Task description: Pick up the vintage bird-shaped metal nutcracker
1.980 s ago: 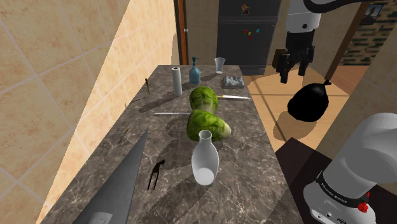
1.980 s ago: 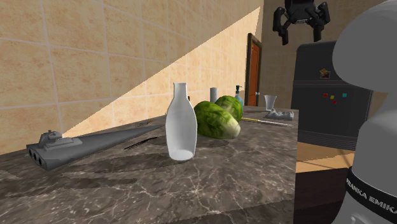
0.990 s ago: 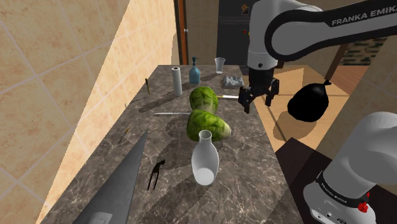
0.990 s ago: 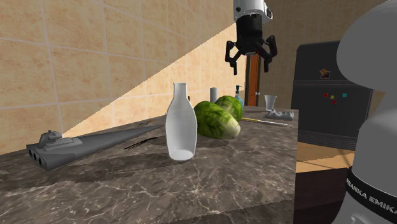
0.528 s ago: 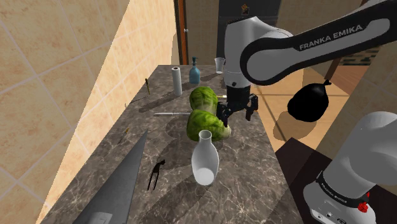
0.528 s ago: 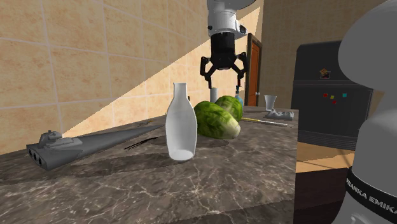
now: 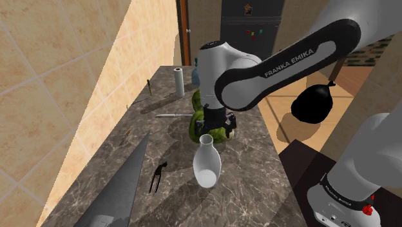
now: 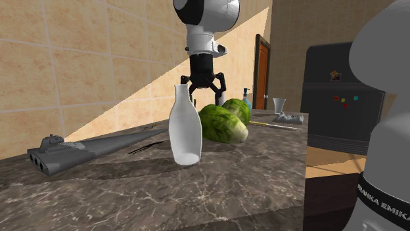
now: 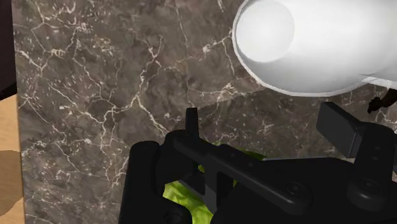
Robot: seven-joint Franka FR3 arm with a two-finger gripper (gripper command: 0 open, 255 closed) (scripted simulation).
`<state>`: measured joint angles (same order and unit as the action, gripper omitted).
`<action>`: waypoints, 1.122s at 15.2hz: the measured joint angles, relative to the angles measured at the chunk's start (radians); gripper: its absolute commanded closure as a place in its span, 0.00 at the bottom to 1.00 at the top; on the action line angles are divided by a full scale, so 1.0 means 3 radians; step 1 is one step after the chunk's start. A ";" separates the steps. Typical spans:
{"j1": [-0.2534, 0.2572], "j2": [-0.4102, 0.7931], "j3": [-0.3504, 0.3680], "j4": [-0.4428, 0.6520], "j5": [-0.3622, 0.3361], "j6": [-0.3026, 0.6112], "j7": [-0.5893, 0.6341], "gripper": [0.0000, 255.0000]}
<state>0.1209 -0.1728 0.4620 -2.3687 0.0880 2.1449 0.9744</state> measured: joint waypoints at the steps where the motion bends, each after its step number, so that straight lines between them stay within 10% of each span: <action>1: 0.0004 0.0126 0.0048 0.0050 -0.0055 0.0077 0.0118 0.00; 17: 0.0675 0.2306 -0.0047 0.1818 -0.1325 0.0369 0.1839 0.00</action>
<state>0.3233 0.5190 0.4479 -1.8234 -0.3095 2.2556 1.5262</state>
